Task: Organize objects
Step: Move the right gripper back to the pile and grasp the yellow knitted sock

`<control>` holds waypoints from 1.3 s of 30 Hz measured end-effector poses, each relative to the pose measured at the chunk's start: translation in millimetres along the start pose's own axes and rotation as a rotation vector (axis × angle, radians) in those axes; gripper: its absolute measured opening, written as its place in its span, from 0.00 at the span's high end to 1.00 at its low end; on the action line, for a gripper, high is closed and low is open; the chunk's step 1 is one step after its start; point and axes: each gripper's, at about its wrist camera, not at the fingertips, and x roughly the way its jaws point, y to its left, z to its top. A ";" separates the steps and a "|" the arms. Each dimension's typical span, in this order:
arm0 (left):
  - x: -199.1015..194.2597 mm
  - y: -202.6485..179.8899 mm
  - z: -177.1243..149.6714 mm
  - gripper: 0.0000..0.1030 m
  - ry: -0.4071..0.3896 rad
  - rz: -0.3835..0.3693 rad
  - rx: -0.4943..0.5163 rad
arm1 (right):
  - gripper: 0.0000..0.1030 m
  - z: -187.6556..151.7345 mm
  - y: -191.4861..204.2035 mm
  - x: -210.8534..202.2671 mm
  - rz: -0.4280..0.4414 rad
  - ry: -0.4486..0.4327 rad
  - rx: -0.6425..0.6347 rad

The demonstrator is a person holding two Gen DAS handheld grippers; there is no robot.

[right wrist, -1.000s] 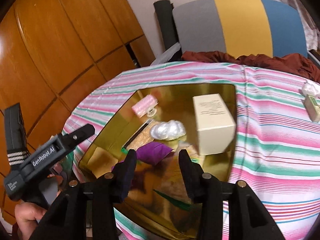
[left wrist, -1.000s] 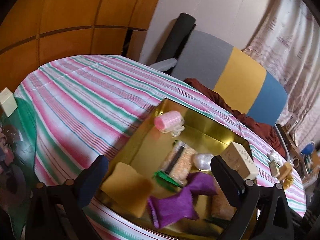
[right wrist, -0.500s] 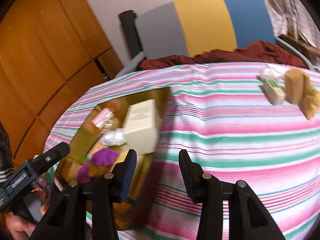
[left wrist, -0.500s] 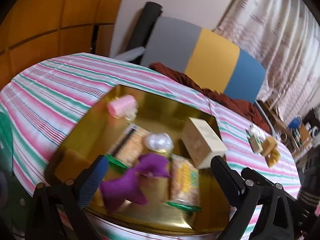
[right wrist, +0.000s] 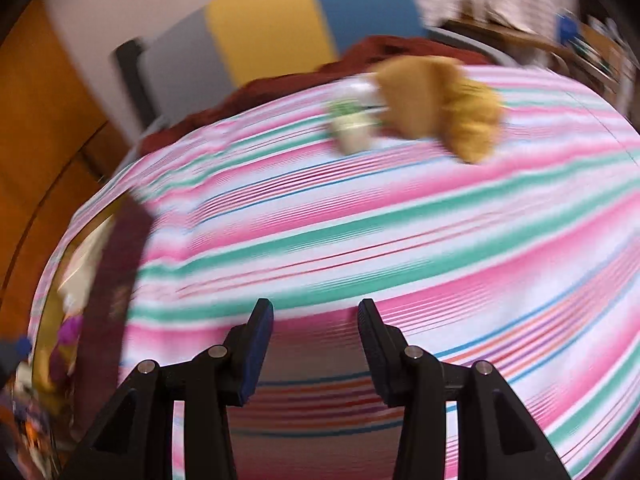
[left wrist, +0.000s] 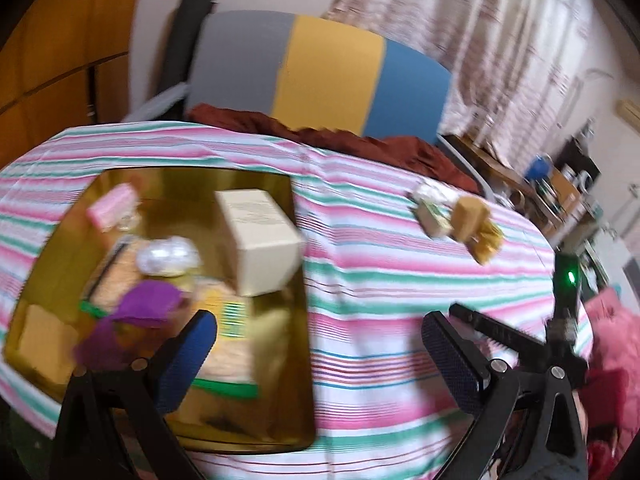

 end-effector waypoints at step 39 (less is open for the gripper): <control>119.9 -121.1 34.2 0.00 0.115 -0.034 0.127 | 0.73 77.5 -89.1 9.5 -0.142 -0.356 0.027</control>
